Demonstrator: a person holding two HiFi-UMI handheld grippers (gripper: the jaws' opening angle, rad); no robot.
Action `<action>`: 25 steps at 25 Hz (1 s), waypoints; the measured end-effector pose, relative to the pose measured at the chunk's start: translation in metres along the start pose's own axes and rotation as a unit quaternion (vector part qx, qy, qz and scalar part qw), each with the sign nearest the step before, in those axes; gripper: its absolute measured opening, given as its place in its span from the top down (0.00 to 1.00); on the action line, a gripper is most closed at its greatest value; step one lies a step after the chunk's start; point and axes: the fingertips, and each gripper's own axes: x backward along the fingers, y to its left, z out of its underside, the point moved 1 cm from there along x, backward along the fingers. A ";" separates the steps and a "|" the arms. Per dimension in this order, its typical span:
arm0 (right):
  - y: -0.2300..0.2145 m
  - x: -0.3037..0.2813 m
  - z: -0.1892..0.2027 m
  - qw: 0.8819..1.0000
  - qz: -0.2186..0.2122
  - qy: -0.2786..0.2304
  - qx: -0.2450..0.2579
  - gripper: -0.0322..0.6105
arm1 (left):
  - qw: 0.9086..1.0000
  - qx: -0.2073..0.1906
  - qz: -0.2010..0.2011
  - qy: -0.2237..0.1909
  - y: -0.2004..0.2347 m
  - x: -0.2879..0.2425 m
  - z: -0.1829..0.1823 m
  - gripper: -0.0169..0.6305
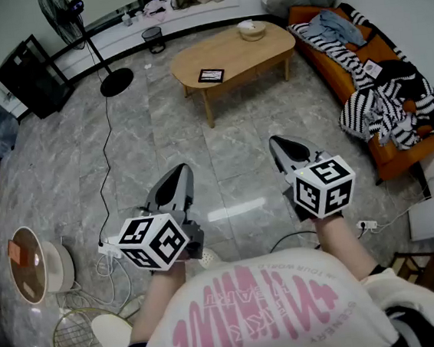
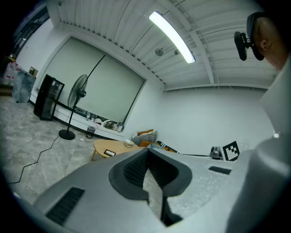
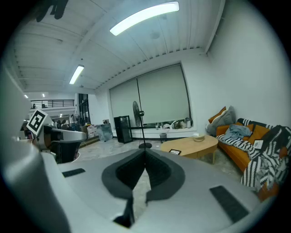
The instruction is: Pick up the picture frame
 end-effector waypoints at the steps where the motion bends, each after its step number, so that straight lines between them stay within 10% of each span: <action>1: 0.002 -0.003 -0.002 1.000 0.002 -0.002 0.000 0.94 | 1.000 -0.001 0.002 0.000 0.004 -0.001 -0.004 0.97; 16: 0.031 -0.058 -0.031 0.998 0.050 -0.038 -0.023 0.94 | 0.999 -0.026 0.029 -0.013 0.089 0.005 -0.068 0.97; 25: 0.037 -0.097 -0.017 0.997 0.066 -0.014 -0.029 0.94 | 0.999 -0.006 -0.032 -0.043 0.178 0.050 -0.088 0.97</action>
